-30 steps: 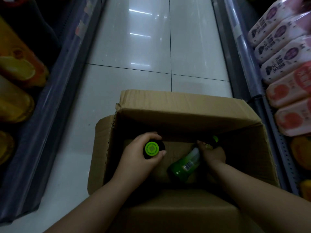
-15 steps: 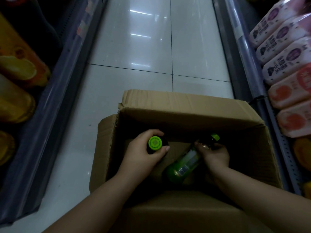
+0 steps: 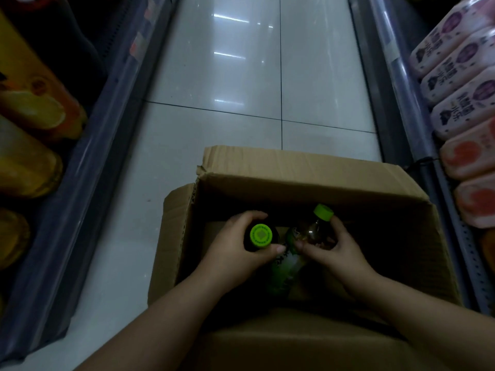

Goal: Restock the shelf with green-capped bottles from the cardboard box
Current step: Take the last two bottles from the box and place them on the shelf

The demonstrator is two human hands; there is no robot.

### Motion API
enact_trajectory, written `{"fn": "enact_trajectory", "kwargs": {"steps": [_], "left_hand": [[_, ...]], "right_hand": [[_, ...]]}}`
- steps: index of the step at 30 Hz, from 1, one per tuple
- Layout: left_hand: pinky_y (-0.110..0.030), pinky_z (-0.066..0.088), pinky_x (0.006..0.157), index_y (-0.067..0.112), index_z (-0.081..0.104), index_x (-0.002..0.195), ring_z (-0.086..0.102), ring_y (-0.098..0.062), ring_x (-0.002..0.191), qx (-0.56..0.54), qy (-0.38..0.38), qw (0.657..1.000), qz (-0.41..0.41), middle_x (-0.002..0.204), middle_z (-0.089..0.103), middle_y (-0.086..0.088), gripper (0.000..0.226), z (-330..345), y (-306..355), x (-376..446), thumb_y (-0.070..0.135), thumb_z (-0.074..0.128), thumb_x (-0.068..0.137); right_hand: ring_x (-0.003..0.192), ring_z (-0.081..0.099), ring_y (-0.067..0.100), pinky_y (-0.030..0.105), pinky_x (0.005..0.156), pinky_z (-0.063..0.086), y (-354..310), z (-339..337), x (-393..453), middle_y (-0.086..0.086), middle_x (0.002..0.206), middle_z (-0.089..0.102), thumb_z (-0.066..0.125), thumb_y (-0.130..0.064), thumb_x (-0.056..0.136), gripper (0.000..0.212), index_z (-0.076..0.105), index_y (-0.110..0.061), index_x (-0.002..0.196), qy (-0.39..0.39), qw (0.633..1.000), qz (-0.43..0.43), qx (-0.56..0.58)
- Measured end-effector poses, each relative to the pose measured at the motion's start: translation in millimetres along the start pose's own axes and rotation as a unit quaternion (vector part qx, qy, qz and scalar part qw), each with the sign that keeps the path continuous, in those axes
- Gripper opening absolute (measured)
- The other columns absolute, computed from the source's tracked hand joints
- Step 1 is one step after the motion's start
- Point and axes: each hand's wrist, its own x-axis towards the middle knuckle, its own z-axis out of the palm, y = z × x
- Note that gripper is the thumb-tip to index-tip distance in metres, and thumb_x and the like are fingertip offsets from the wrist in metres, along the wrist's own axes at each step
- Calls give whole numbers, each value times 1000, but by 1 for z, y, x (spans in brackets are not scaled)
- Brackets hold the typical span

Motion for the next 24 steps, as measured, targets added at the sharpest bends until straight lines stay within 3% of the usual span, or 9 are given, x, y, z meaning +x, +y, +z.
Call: {"fn": "enact_trajectory", "kwargs": {"steps": [2,6,9,11,14,18,21,24], "left_hand": [[-23,46,91,43,48,124,47,-4,115,-3,-49,999,-21,126,47,15,66,2,0,-2,38,82,67],[-16,44,92,43,51,125,48,-1,116,13,-65,997,26,125,51,16,63,8,2,-5,35,80,71],[-22,47,91,45,55,121,49,2,111,-3,-25,1000,19,118,54,22,57,1,13,-7,38,79,70],[-17,44,84,50,56,115,47,4,108,-10,1,1000,9,109,52,30,55,-7,30,-13,47,77,65],[-20,44,83,52,59,113,50,1,109,-14,13,1000,5,111,58,27,61,-19,69,-25,64,68,54],[-15,44,79,45,61,111,55,7,102,-23,24,999,14,106,64,25,69,-38,139,-46,70,65,47],[-12,44,74,36,57,105,58,8,94,-37,34,999,10,97,64,24,71,-55,194,-67,69,68,43],[-5,41,60,32,56,92,59,11,79,-30,51,998,35,81,65,25,60,-78,258,-94,68,68,45]], "right_hand": [[112,63,13,34,92,54,-2,0,-3,-5,124,63,87,-47,45,93,48,-36,129,-27,1000,-7,-11],[112,62,8,36,98,50,-14,-3,-7,-6,118,67,87,-38,49,81,55,-29,123,-29,997,-44,-49],[108,59,-6,22,94,49,-33,-17,-15,-17,113,65,88,-29,55,70,55,-40,115,6,992,-72,-103],[112,51,-12,13,92,43,-58,-28,-26,-25,116,60,87,-30,57,73,52,-43,120,-4,985,-97,-144],[114,52,-8,12,94,43,-101,-44,-46,-21,119,61,88,-26,59,75,54,-32,126,-11,976,-137,-170],[111,58,1,24,96,47,-167,-63,-80,-11,117,64,89,-21,59,72,59,-27,124,2,978,-148,-146],[107,62,6,32,93,51,-219,-80,-111,-12,112,68,89,-25,59,66,59,-39,116,4,979,-154,-137],[103,63,0,21,86,53,-278,-103,-151,-19,109,68,85,-36,59,62,56,-53,111,19,979,-158,-131]]}}
